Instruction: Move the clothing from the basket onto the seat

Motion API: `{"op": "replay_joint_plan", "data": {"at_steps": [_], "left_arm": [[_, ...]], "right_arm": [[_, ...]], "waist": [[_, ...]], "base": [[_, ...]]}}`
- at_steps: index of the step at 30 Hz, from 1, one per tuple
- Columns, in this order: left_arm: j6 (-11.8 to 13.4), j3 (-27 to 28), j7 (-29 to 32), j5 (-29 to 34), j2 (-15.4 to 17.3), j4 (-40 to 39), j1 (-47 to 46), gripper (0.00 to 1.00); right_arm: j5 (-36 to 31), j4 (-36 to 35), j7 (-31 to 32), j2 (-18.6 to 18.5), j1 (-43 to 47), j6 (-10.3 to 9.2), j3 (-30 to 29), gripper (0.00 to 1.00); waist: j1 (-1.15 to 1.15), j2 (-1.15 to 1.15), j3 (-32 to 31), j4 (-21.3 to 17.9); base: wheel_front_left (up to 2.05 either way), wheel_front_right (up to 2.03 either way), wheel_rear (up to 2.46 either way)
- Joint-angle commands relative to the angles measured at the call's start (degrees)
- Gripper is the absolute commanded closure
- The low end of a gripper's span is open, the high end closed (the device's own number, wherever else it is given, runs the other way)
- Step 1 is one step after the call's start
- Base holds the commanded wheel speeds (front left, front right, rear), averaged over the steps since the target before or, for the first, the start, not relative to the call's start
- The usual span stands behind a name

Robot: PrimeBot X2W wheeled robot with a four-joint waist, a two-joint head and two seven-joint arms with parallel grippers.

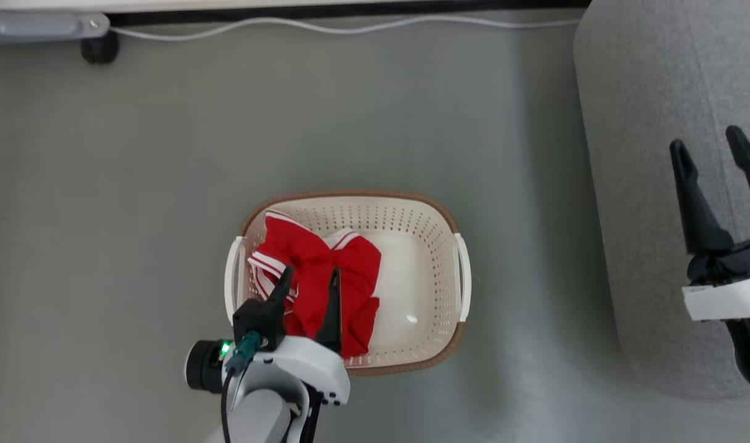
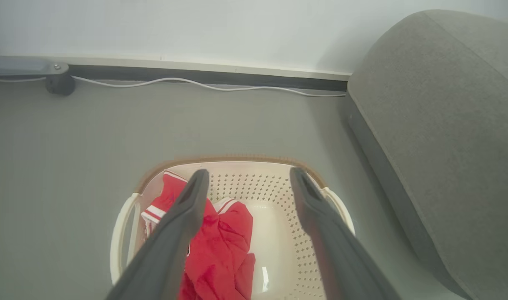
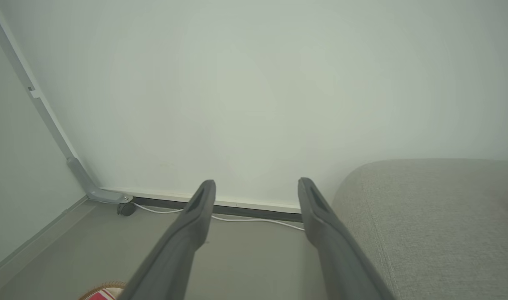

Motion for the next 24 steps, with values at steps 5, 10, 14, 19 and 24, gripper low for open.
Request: {"op": "replay_joint_plan", "data": {"at_steps": [5,10,14,19,24], "left_arm": [[1.77,-2.13,-0.28,-4.53,0.25,4.77,-8.25,0.00],[2.05,-5.76,-0.28,-8.36,0.25,12.55,-15.34,0.00],[2.38,-8.70,-0.28,-11.29,0.25,18.60,-20.74,0.00],[3.95,-11.99,-0.28,-17.07,0.25,26.98,-25.95,0.00],[7.38,-16.19,1.99,-22.31,0.25,33.02,-30.73,0.00]], "right_arm": [[1.86,-4.20,-0.35,-3.22,-3.14,0.18,1.62,0.00],[2.94,-6.48,-0.35,-4.53,-5.95,0.18,2.64,0.00],[3.33,-8.18,-0.35,-5.18,-7.81,0.18,3.83,0.00],[3.59,-10.21,-0.35,-5.33,-9.78,0.18,4.99,0.00],[3.94,-11.45,-0.35,-5.63,-11.09,0.18,5.31,0.00]], "waist": [[0.00,0.00,11.29,-3.37],[0.00,0.00,16.34,-4.30],[0.00,0.00,19.61,-5.08],[0.00,0.00,23.14,-6.33],[0.00,0.00,26.05,-7.09]], "base": [[0.00,0.00,0.00],[0.00,0.00,0.00],[0.00,0.00,0.00],[0.00,0.00,0.00],[0.00,0.00,0.00]]}}
